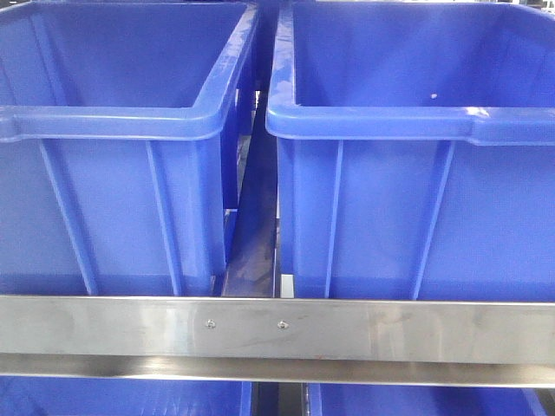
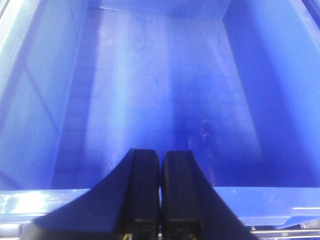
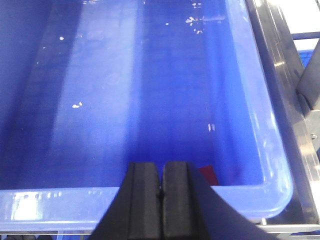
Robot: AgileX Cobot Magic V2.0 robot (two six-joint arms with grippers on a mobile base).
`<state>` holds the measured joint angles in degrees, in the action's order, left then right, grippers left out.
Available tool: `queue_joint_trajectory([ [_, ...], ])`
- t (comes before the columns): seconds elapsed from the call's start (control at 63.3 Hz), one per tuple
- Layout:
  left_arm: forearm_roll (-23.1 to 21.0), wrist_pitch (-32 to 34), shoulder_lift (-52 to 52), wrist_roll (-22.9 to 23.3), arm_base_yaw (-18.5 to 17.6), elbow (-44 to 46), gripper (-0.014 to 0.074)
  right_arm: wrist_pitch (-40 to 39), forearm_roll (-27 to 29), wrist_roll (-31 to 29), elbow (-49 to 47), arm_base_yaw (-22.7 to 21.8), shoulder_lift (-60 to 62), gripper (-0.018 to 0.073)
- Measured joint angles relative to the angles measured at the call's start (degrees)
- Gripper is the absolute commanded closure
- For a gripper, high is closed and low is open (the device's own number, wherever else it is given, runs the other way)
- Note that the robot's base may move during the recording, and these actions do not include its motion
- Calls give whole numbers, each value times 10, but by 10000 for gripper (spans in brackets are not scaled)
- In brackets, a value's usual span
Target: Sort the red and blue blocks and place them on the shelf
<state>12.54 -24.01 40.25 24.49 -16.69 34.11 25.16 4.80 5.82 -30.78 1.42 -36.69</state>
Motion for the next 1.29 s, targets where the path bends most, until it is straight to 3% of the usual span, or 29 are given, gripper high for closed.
queue_joint_trajectory([
  [1.105,1,0,0,0,0,0,472,0,0,0,0,0,3,511],
  [1.295,1,0,0,0,0,0,472,-7,-20,0,0,0,28,511],
])
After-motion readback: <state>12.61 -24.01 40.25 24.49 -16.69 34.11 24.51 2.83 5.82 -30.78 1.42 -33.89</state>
